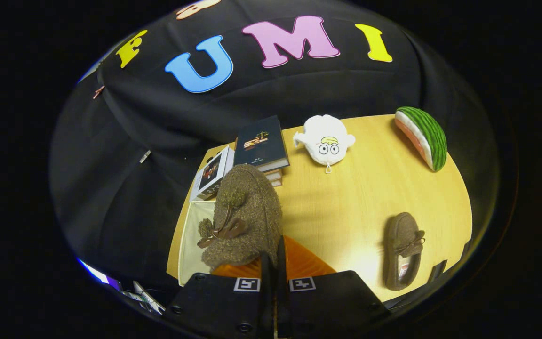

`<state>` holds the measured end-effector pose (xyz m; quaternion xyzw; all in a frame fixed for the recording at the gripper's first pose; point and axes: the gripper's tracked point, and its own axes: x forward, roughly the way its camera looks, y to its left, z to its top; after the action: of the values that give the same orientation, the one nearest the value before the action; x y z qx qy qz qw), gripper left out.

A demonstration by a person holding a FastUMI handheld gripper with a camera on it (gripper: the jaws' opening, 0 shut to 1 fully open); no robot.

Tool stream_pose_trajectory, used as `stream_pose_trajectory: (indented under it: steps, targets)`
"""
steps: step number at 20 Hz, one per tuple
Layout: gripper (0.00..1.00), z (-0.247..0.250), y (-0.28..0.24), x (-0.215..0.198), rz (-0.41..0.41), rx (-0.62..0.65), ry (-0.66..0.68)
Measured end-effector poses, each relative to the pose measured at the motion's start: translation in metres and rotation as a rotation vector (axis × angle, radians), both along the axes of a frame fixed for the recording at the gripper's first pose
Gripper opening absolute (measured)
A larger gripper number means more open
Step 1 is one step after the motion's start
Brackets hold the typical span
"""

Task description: Open the storage box then place both shoes into the box .Put the left shoe in first, then the right shoe, with the right side of both shoes facing outward in a uniform manner.

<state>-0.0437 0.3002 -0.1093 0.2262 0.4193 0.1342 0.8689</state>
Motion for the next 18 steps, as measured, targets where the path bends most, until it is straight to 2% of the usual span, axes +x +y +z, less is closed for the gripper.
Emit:
stream_pose_trajectory:
  steps: [5, 11, 18]
  targets:
    - [0.08, -0.015, 0.065, 0.004, 0.023, -0.009, 0.060]
    - [0.08, -0.062, 0.125, 0.002, 0.078, -0.089, 0.128]
    - [0.08, -0.098, 0.174, 0.003, 0.052, -0.102, 0.181]
